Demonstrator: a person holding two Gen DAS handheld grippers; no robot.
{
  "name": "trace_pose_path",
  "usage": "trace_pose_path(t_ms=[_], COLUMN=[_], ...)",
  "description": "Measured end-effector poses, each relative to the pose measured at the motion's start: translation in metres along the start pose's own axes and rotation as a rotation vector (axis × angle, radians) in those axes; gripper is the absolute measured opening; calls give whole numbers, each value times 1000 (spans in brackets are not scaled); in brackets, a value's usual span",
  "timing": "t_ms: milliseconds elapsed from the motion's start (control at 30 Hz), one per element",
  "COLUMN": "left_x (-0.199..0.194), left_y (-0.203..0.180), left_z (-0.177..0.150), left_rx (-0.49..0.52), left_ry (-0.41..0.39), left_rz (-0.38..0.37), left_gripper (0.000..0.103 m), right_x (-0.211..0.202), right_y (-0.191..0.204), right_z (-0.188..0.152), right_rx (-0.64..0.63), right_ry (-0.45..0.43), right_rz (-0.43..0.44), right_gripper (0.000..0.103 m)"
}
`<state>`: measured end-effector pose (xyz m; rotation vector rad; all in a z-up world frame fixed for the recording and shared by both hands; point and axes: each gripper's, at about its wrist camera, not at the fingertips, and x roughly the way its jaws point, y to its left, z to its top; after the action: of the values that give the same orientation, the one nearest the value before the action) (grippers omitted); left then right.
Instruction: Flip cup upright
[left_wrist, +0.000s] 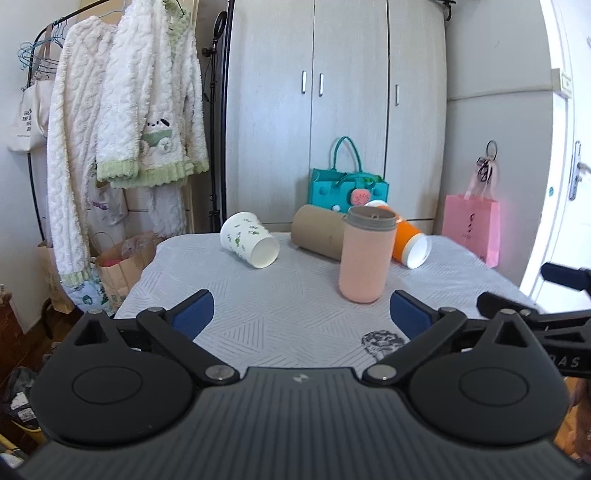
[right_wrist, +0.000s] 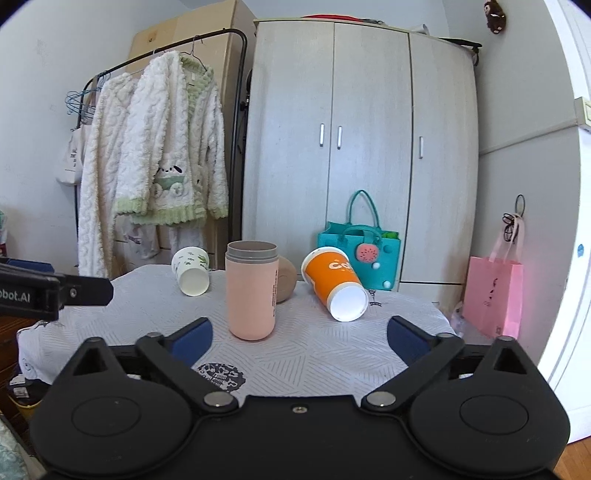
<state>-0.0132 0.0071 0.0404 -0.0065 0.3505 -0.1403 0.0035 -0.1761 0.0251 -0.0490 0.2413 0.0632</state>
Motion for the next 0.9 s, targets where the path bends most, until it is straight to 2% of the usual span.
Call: trace_pose_path(t_ms=[433,567,667,767,900], left_x=[19,12,8,9,13], left_y=[-3,-4,-7,-10,-14], left_z=[-13,-17,-18,-20,-24], left_rx=[-31,-45,-33,-19,3], left_ry=[85,38,16,18,38], left_rz=[23,-8,12,45,46], left_gripper=[103,103,103,103,103], right_x=[2,2,1,1,2], right_y=[-2,-2,0,-1,-4], right_z=[-6,-10,-14,-15,-15], right_rx=[23,27,27,38,54], right_ry=[20,36,43,48,45], right_rz=[-71,-82,-87,-87,-101], right_gripper=[103,103,103,103,103])
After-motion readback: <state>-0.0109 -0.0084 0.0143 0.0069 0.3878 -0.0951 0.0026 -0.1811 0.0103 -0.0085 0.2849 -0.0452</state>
